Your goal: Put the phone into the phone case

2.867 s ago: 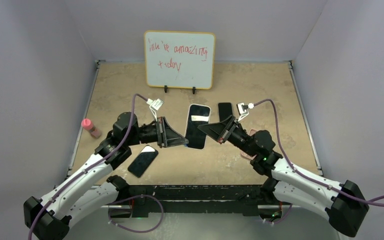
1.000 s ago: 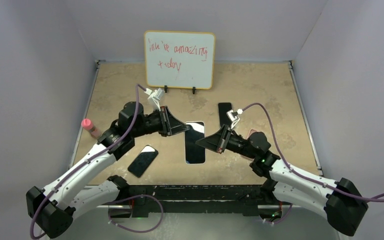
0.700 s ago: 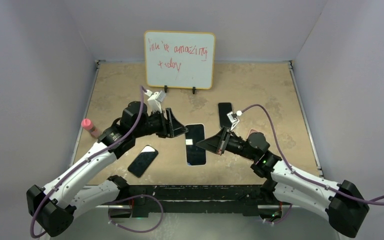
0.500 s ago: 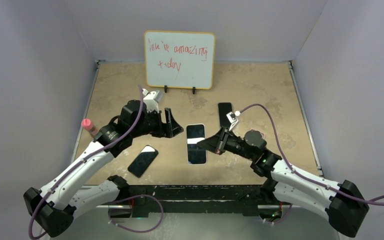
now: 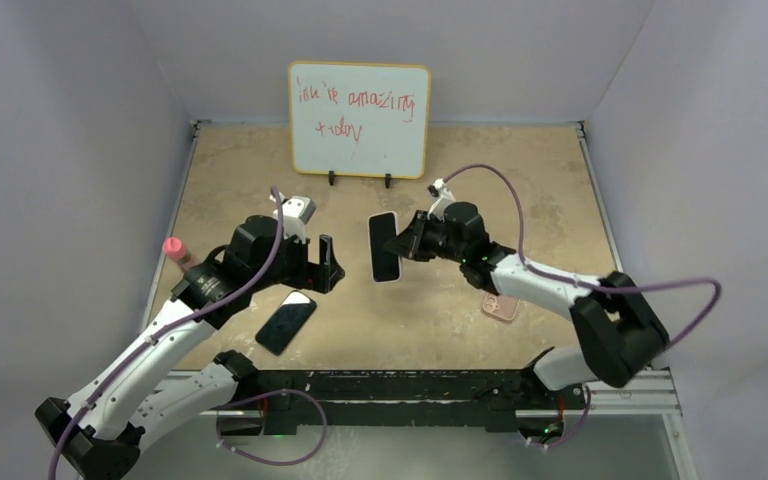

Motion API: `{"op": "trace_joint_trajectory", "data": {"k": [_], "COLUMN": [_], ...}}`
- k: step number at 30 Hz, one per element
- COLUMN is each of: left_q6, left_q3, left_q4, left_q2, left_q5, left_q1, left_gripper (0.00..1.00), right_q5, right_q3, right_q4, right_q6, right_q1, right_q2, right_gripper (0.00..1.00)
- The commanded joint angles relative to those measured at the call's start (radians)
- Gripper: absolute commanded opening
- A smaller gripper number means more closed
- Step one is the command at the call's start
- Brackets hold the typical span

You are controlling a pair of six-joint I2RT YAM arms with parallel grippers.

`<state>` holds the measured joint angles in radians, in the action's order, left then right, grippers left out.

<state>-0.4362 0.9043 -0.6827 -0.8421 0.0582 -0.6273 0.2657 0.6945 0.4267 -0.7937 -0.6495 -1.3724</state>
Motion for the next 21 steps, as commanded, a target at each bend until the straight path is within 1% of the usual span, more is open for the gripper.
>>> {"op": "trace_joint_trajectory", "data": {"k": [1, 8, 11, 12, 14, 19, 21], "left_q6": [0.023, 0.039, 0.038, 0.036, 0.034, 0.030, 0.030], "left_q3": [-0.054, -0.041, -0.042, -0.043, -0.044, -0.047, -0.049], "left_q4": [0.002, -0.002, -0.003, -0.003, -0.005, -0.006, -0.003], "left_q2": [0.023, -0.004, -0.009, -0.007, -0.005, 0.012, 0.021], "left_q5": [-0.084, -0.097, -0.091, -0.091, -0.095, -0.098, -0.100], "left_q1": [0.006, 0.007, 0.006, 0.006, 0.006, 0.006, 0.006], "left_gripper": [0.92, 0.94, 0.95, 0.95, 0.95, 0.95, 0.95], "right_q5": [0.099, 0.183, 0.190, 0.174, 0.134, 0.099, 0.065], "right_q3": [0.124, 0.211, 0.222, 0.231, 0.248, 0.255, 0.264], "right_q4": [0.086, 0.153, 0.168, 0.147, 0.089, 0.036, -0.007], "right_q6": [0.060, 0.029, 0.010, 0.014, 0.034, 0.050, 0.057], "right_q1": [0.068, 0.152, 0.165, 0.166, 0.168, 0.172, 0.174], "right_q2": [-0.155, -0.394, -0.451, -0.462, -0.476, -0.468, -0.449], "right_gripper": [0.00, 0.00, 0.00, 0.02, 0.12, 0.40, 0.49]}}
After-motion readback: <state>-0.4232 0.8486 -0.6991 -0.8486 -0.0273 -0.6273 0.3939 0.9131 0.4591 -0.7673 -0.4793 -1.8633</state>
